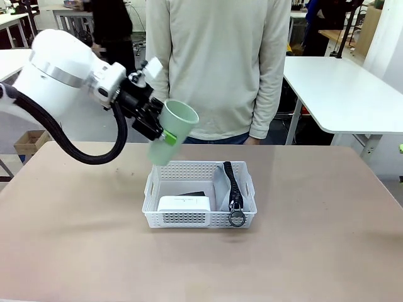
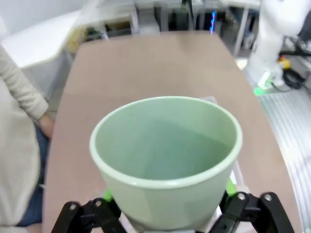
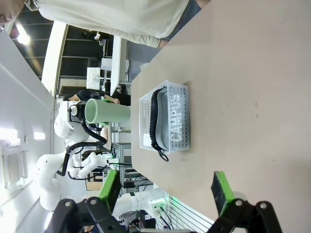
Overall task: Efficiently arrange items inside the basket to fit them all.
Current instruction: Pick up the Reusable plastic cup and place it inside the Organizing basket.
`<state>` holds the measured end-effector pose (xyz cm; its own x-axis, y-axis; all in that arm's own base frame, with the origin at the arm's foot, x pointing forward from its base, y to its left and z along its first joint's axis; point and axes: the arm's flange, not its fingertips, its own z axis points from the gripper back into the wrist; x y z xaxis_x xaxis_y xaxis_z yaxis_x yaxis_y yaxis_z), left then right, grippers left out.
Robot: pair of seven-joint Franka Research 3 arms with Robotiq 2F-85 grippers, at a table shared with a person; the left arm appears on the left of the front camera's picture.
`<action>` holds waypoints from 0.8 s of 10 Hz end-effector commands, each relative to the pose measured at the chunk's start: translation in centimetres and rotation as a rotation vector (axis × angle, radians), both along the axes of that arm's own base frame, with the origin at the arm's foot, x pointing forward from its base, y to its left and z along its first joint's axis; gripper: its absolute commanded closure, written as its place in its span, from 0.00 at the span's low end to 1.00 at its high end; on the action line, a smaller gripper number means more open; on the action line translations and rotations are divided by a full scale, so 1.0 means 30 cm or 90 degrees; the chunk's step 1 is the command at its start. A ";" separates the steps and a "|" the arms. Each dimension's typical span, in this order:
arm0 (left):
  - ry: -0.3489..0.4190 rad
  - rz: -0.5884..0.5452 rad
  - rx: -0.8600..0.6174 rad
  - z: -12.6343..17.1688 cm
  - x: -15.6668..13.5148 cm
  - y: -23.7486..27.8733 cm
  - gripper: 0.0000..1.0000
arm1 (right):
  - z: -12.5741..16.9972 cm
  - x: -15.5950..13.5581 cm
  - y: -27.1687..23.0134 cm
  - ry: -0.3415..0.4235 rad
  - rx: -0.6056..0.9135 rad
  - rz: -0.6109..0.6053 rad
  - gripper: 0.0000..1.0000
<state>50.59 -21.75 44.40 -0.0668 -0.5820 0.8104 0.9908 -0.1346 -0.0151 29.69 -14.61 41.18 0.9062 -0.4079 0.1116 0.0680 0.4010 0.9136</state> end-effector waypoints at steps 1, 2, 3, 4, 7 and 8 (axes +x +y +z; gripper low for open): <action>0.038 -0.006 0.109 -0.018 0.024 -0.125 0.12 | 0.003 0.000 -0.004 -0.020 0.002 0.006 0.00; 0.043 0.027 0.160 -0.035 0.035 -0.183 0.12 | 0.003 0.000 -0.004 -0.020 0.002 0.006 0.00; 0.061 0.033 0.215 -0.055 0.055 -0.239 0.12 | 0.003 0.000 -0.004 -0.020 0.002 0.006 0.00; 0.087 0.055 0.281 -0.079 0.076 -0.287 0.12 | 0.003 0.000 -0.004 -0.020 0.002 0.006 0.00; 0.099 0.088 0.442 -0.131 0.104 -0.401 0.12 | 0.003 0.000 -0.004 -0.020 0.002 0.006 0.00; 0.068 0.081 0.489 -0.148 0.107 -0.429 0.12 | 0.003 0.000 -0.004 -0.020 0.002 0.006 0.00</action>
